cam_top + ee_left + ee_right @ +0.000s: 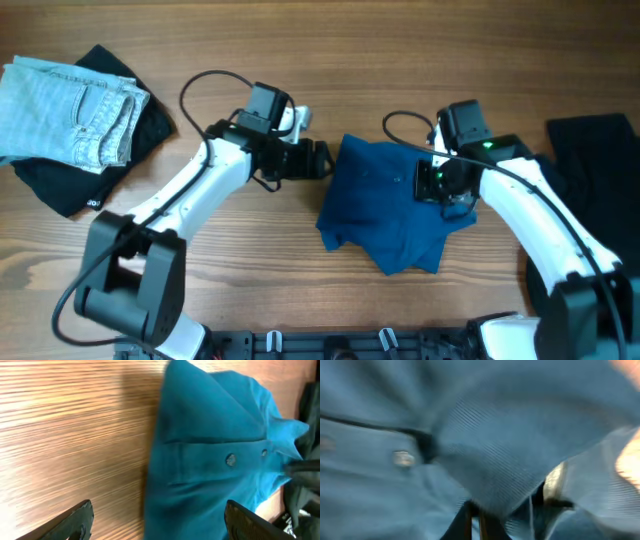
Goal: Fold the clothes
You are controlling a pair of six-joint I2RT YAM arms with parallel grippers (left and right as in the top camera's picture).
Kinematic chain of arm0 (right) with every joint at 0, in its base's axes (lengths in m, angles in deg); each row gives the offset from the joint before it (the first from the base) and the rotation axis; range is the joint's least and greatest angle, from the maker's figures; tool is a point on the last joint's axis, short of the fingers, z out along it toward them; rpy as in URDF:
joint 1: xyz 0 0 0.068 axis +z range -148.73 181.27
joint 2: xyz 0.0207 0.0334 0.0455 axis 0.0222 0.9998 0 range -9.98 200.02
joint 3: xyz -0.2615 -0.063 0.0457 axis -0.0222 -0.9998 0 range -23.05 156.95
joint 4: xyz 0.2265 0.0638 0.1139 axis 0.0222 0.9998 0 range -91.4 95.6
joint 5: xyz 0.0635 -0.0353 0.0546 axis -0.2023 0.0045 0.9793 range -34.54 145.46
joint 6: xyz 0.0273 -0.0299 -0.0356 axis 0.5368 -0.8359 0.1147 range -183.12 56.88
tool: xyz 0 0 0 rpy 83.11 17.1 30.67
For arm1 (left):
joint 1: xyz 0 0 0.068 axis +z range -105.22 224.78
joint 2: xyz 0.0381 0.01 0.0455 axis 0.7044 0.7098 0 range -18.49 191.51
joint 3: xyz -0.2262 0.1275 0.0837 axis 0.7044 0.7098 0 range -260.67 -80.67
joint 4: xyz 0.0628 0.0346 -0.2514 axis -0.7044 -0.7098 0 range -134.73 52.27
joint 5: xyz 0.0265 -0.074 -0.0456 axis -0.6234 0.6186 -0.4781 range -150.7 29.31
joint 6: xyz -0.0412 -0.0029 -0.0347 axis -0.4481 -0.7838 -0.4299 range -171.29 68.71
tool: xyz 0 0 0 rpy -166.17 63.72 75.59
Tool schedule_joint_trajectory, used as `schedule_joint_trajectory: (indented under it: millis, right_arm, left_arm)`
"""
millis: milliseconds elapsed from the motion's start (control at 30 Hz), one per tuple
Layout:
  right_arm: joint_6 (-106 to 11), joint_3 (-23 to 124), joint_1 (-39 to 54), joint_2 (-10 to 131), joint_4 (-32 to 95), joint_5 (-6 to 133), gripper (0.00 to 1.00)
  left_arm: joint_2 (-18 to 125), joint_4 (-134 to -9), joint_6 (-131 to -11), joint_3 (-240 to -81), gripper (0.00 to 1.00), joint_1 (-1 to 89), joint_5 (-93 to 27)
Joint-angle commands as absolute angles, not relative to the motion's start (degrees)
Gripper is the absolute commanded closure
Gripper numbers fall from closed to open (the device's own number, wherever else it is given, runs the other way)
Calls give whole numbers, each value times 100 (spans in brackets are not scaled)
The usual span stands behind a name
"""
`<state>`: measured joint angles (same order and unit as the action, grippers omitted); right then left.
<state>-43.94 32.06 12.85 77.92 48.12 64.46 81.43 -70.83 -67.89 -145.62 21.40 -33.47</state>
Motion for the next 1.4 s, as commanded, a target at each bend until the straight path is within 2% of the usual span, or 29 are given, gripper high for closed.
schedule_joint_trajectory:
  millis: [0, 200, 333, 433, 467, 500, 567, 600, 733, 867, 1000, 1133, 1233, 1367]
  right_arm:
    - [-3710, 2808, 1280, 8314, 4643, 6585, 96]
    - [-3610, 2767, 1283, 9230, 4744, 7200, 96]
    - [-3627, 2767, 1283, 9375, 4678, 7204, 96]
    - [-3623, 2767, 1283, 9375, 4676, 7204, 96]
    - [-3623, 2767, 1283, 9375, 4678, 7204, 96]
    - [-3638, 2767, 1283, 9375, 4683, 7204, 96]
    - [-3640, 2767, 1283, 9375, 4711, 7206, 96]
    - [-3638, 2769, 1283, 9375, 4770, 7224, 96]
    - [-3763, 2915, 1283, 9187, 5284, 7359, 96]
    - [-4145, 3608, 1283, 8242, 6001, 7385, 95]
    - [-4390, 4777, 1283, 7200, 6409, 7503, 77]
    - [-4145, 5059, 1283, 6903, 6427, 7503, 77]
    - [-4043, 5057, 1283, 6968, 6488, 7503, 77]
    - [-3988, 5055, 1283, 6970, 6490, 7503, 78]
  left_arm:
    - [8704, -6827, -6984, -14553, 15, 1898, -2790]
    - [9295, -6246, -7609, -14553, 4, 1679, -2344]
    - [9697, -5516, -7797, -14553, 4, 1377, -1629]
    - [9957, -5127, -7878, -14553, 11, 1065, -1336]
    - [9983, -5105, -7876, -14553, 18, 971, -1349]
    - [9992, -5072, -7876, -14553, 34, 890, -1384]
    - [9992, -5050, -7878, -14553, 91, 864, -1433]
    - [9992, -5055, -7878, -14553, 96, 890, -1430]
    - [9874, -5170, -7865, -14555, 96, 1218, -1426]
    - [9242, -5826, -7815, -14798, 96, 2175, -1369]
    - [8355, -6158, -7738, -15430, 96, 3760, -1203]
    - [8099, -6060, -7845, -16179, 96, 5486, -1210]
    - [8099, -5498, -7998, -16330, 96, 6665, -1210]
    - [8175, -5310, -7891, -16330, 96, 7801, -1428]
